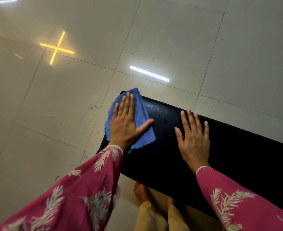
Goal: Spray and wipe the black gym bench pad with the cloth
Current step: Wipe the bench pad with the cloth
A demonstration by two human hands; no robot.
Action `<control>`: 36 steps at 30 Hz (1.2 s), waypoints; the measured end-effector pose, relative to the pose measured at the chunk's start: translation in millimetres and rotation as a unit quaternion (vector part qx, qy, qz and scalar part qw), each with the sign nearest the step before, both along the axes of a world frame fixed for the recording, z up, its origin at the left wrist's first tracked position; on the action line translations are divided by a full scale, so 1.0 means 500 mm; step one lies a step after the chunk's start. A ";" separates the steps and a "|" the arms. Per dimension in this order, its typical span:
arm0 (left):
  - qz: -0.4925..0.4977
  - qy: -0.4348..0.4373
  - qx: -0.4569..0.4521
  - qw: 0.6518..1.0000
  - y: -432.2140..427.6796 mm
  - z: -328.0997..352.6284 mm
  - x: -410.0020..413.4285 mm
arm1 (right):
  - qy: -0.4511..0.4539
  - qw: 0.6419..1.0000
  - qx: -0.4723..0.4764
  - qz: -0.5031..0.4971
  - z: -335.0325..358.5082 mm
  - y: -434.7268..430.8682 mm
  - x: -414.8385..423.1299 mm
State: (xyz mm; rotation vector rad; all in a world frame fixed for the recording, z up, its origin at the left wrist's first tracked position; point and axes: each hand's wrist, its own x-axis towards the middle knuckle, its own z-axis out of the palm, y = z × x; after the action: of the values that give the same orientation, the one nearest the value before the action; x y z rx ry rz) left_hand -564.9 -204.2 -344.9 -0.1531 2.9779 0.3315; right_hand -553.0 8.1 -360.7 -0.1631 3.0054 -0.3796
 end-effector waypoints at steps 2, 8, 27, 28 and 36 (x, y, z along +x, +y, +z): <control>0.130 -0.035 0.028 0.990 0.026 0.005 -0.035 | 0.002 1.000 0.000 0.000 -0.002 -0.001 -0.001; -0.008 -0.015 -0.013 1.000 0.051 0.011 0.019 | 0.000 1.000 -0.003 0.001 0.002 0.001 -0.001; 0.233 -0.012 0.050 0.971 0.006 0.011 0.113 | -0.032 0.997 -0.023 -0.069 0.023 0.044 0.058; 0.256 -0.015 0.046 0.965 0.022 0.011 0.102 | -0.035 0.997 -0.016 -0.073 0.021 0.048 0.069; -0.145 0.002 -0.022 0.989 -0.021 -0.003 0.215 | -0.051 0.994 0.004 -0.092 0.019 0.050 0.104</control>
State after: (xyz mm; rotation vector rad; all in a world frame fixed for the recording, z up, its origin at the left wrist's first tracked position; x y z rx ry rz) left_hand -457.2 -214.8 -346.3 0.2745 2.9551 0.2296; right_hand -501.0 32.9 -351.3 0.1320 2.9288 -0.3807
